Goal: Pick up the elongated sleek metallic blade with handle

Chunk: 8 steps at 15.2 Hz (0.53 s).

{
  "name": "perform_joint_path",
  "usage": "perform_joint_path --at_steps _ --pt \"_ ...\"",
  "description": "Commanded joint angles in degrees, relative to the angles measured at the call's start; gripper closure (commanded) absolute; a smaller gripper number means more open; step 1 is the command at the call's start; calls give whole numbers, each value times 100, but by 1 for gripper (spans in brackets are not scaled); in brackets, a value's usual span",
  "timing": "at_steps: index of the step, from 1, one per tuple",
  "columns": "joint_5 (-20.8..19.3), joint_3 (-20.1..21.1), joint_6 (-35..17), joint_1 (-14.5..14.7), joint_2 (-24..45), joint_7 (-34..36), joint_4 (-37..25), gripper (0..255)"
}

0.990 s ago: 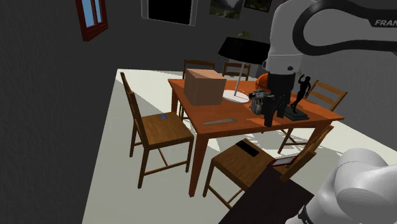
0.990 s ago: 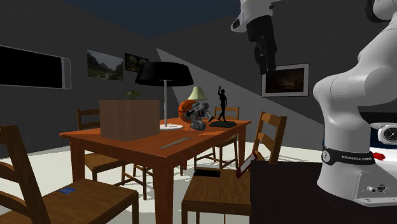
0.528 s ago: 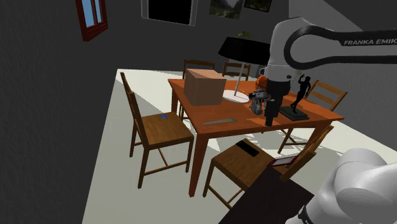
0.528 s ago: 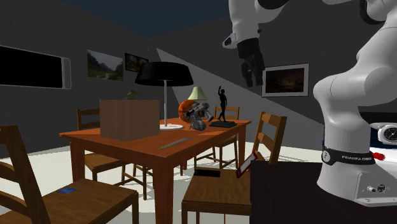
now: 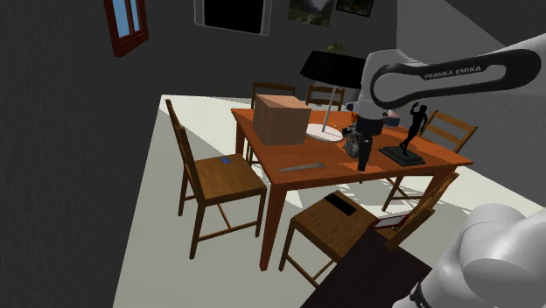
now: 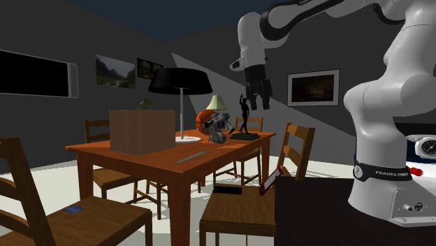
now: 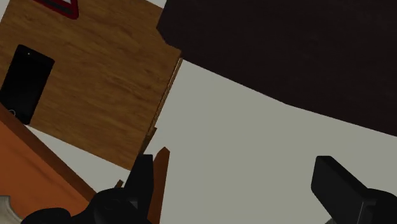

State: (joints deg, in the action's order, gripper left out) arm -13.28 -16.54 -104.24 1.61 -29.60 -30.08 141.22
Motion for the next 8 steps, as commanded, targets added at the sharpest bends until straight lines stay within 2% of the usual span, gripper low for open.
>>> perform_joint_path --at_steps 1,5,8 --pt "-54 -247 -357 54 358 -507 -93 0" --pt "29 -710 -979 191 1199 -1536 -461 0" --pt "269 -995 -1388 297 1897 -2359 -825 0"
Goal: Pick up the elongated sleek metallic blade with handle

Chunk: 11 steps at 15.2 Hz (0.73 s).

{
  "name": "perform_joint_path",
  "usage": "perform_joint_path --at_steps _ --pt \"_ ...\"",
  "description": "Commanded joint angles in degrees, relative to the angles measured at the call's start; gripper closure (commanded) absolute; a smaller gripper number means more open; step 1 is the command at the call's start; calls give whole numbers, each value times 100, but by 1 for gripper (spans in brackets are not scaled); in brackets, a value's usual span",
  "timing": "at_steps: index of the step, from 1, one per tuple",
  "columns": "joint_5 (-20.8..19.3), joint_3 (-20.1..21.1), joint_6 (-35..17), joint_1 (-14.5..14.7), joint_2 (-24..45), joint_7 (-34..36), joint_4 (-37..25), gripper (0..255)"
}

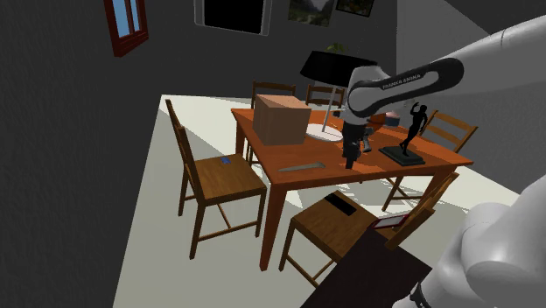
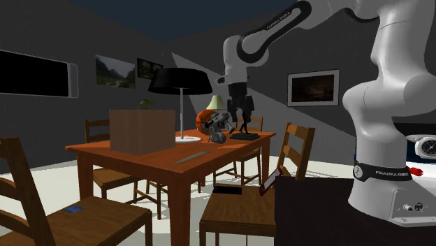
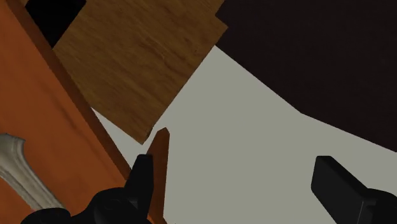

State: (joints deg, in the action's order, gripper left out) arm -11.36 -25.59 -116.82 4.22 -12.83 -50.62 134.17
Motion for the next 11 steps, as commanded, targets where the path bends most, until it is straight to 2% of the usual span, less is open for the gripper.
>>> perform_joint_path --at_steps 1,6,11 --pt "193 -167 -251 63 463 -591 -257 0" --pt "962 -344 -693 69 1719 -2057 -1067 0" --pt "1753 -138 -841 -214 2936 -3385 -2074 0"
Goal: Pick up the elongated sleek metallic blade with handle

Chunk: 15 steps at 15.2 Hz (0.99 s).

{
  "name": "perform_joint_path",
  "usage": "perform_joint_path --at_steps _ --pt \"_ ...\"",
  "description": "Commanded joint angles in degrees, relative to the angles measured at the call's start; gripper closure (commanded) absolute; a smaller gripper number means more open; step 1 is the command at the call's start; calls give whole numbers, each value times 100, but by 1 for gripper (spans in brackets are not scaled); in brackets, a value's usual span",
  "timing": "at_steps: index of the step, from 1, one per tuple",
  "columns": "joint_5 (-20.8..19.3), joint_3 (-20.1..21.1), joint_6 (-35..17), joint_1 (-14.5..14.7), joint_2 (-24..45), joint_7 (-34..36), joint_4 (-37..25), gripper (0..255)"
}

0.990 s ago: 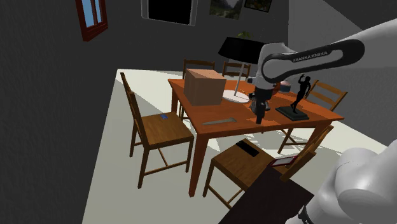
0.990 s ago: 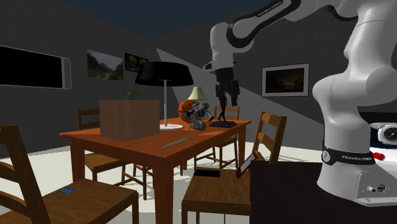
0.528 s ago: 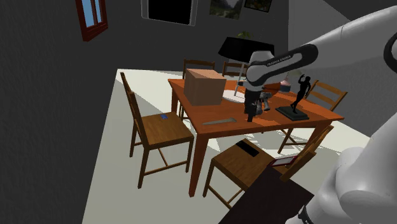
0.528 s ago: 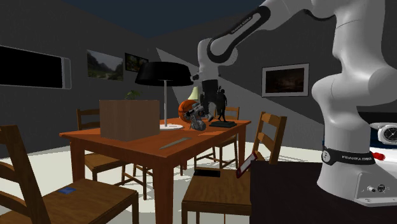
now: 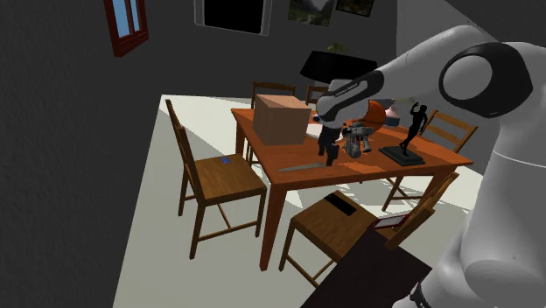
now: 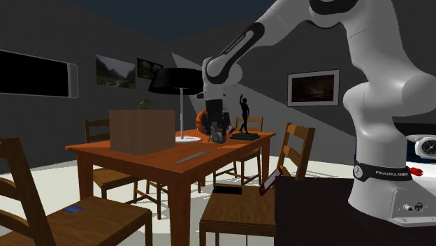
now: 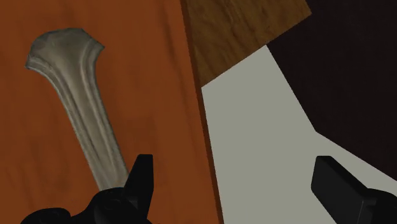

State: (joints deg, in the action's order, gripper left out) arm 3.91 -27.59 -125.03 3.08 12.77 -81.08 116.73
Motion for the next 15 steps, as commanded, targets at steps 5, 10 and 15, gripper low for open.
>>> perform_joint_path --at_steps 5,10,15 --pt "753 465 59 -506 1496 -1358 -1522 0" --pt "963 743 76 -747 2211 -1840 -2277 0" --pt "1047 805 -188 -787 2436 -1888 -2231 0"
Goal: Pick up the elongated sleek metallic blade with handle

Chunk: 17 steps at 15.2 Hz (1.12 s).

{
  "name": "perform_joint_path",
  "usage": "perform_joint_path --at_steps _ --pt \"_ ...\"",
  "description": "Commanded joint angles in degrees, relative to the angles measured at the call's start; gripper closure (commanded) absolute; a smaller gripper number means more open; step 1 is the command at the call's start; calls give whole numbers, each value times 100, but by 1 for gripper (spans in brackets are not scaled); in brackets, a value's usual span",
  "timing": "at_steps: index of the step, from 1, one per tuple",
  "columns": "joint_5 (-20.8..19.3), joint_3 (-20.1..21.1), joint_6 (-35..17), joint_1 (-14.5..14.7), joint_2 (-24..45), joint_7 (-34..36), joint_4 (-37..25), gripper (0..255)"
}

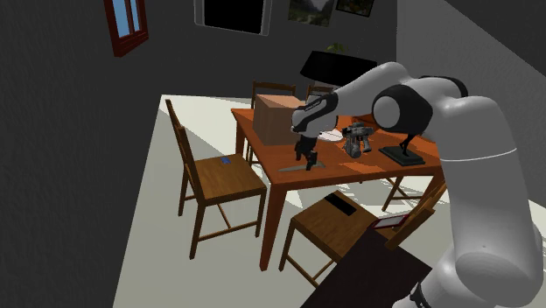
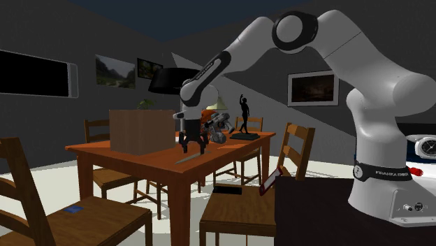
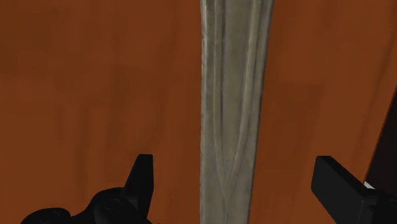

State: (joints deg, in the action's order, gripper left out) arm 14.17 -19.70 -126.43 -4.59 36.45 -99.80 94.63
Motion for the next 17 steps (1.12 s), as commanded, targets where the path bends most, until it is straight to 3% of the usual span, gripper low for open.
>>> perform_joint_path --at_steps 1,2,3,11,17 --pt "32 23 -78 -24 94 -23 -16 0" --pt "32 23 -78 -24 94 -22 -17 0" --pt "33 24 -83 -25 96 -24 -14 255" --pt "32 23 -101 -21 85 -29 15 255" --pt "-53 -40 185 17 -132 25 -60 255"
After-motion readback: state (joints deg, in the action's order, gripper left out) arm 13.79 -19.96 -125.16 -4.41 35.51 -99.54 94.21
